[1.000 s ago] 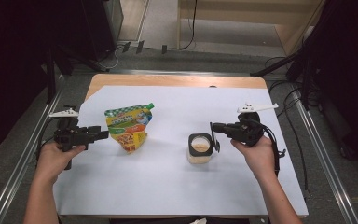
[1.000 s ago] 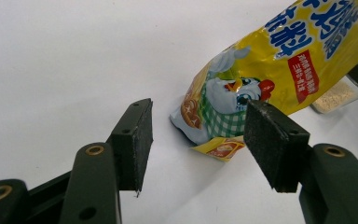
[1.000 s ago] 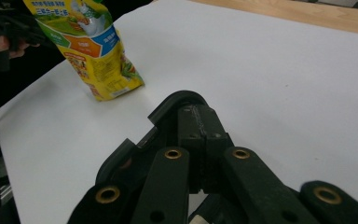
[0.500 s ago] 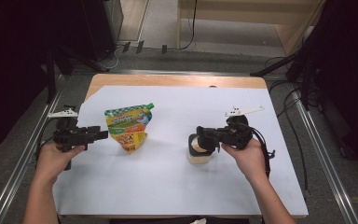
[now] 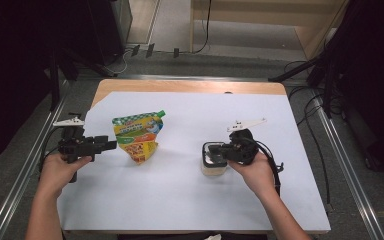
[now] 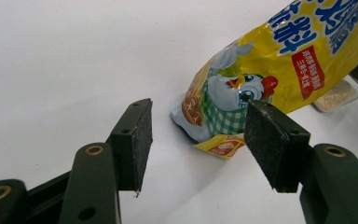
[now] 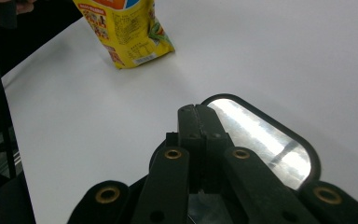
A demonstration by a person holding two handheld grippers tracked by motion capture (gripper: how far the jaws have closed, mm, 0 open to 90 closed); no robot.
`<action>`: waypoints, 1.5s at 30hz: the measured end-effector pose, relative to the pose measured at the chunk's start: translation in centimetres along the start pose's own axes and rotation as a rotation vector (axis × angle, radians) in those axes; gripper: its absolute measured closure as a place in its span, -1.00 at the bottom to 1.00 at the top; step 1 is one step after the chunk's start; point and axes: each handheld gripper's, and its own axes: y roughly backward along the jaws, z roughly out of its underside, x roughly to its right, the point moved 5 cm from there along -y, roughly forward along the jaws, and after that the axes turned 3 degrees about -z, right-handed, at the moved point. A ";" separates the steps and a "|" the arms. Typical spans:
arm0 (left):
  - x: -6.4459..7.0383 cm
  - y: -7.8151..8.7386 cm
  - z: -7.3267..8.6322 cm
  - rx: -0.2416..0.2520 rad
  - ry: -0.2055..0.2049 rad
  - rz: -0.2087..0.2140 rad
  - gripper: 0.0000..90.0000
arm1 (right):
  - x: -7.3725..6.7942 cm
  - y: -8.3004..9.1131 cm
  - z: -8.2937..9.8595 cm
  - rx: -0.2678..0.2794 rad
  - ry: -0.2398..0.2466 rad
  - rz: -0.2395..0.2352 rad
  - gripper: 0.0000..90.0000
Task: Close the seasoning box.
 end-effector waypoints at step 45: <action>0.0 -1.2 0.0 -0.035 -0.002 -0.025 -0.08 | 8.8 7.1 2.3 0.209 -0.019 0.257 -0.11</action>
